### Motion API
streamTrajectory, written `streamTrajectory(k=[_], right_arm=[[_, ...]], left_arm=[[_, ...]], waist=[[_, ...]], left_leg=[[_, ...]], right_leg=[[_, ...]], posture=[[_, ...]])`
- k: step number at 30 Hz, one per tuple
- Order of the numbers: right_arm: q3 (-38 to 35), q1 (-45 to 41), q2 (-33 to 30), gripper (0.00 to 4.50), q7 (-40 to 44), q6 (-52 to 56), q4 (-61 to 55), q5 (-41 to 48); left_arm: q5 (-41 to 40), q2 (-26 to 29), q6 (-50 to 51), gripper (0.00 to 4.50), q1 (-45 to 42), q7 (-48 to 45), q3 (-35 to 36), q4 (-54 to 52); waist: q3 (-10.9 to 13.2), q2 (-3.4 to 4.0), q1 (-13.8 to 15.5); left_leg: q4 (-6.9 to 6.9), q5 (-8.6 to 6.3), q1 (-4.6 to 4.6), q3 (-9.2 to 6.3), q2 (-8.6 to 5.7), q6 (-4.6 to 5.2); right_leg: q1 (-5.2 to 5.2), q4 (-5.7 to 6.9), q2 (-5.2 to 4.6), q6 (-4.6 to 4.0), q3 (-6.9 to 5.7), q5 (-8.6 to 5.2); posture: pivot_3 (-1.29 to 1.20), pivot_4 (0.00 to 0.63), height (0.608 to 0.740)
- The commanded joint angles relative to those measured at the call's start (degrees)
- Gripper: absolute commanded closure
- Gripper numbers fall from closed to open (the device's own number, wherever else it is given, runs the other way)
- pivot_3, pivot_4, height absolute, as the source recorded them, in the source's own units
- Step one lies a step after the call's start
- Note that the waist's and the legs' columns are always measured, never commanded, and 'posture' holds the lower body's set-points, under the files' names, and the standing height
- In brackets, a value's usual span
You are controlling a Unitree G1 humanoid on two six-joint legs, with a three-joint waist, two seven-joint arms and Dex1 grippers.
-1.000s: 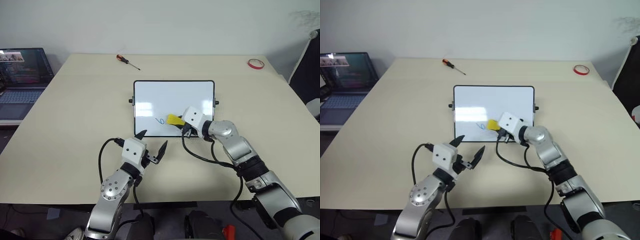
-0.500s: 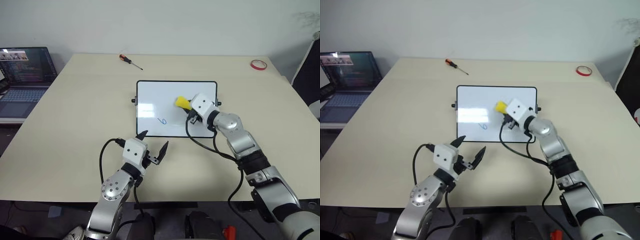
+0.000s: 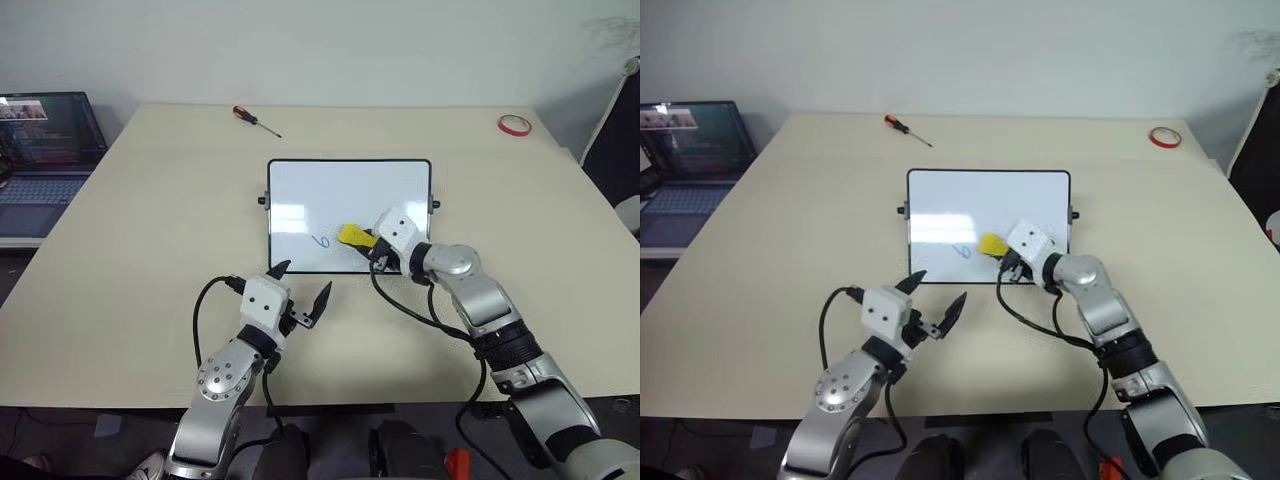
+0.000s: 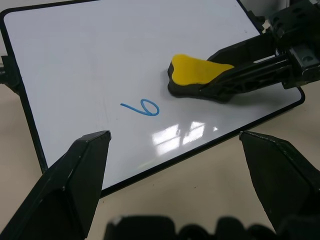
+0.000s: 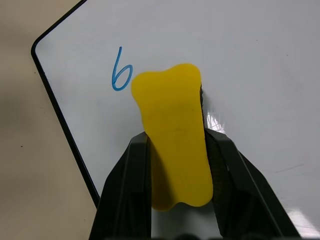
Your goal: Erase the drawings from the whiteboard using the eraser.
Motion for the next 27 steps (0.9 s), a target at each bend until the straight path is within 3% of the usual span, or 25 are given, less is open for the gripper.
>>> streamTrajectory(k=[1, 7, 11, 18, 27], right_arm=[[-3.7, 1.6, -0.1, 3.32, 1.1, 3.5, -8.5, 4.9], [-11.0, 11.4, -3.0, 3.32, 2.2, 9.6, -25.8, 14.2], [-14.3, 19.2, -5.5, 3.32, 3.3, 6.1, -31.5, 17.1], [-16.6, 29.8, -8.0, 3.32, 3.3, -5.0, -30.9, 15.3], [-16.1, 30.7, -8.5, 3.32, 1.4, -7.1, -30.7, 15.9]], left_arm=[[-0.7, 0.6, -1.4, 0.0, 1.5, -0.1, 1.3, -3.7], [-1.5, 1.5, -2.1, 0.0, 5.4, -0.2, 4.2, -6.4], [-1.5, 1.3, -2.4, 0.0, 6.2, -0.1, 4.7, -7.0], [-2.8, 1.0, -2.5, 0.0, 5.3, -0.6, 4.5, -7.9], [-3.3, 1.6, -1.8, 0.0, 4.6, -0.9, 4.4, -7.9]], waist=[[0.0, 0.01, 0.1], [0.0, 0.0, 0.4], [0.0, -0.01, 0.4], [0.0, -0.02, 0.2], [0.1, -0.02, 0.3]], left_leg=[[0.0, -0.01, -0.07, -0.04, 0.0, -0.01], [-0.13, -0.15, -0.27, -0.3, -0.01, -0.14], [-0.1, -0.16, -0.22, -0.32, -0.08, -0.13], [-0.02, -0.16, -0.05, -0.06, -0.07, -0.14], [-0.01, -0.15, -0.02, 0.04, -0.06, -0.14]], right_leg=[[-0.05, -0.02, -0.04, 0.0, -0.01, 0.0], [-0.22, -0.17, -0.15, 0.0, -0.02, -0.16], [-0.15, -0.16, -0.19, 0.02, -0.05, -0.17], [0.03, -0.09, 0.02, 0.03, -0.06, -0.18], [0.04, -0.06, 0.07, 0.03, -0.02, -0.17]], posture=[[0.0, 0.15, 0.74], [0.0, 0.15, 0.74], [0.0, 0.15, 0.74], [0.0, 0.15, 0.74], [0.0, 0.15, 0.74]])
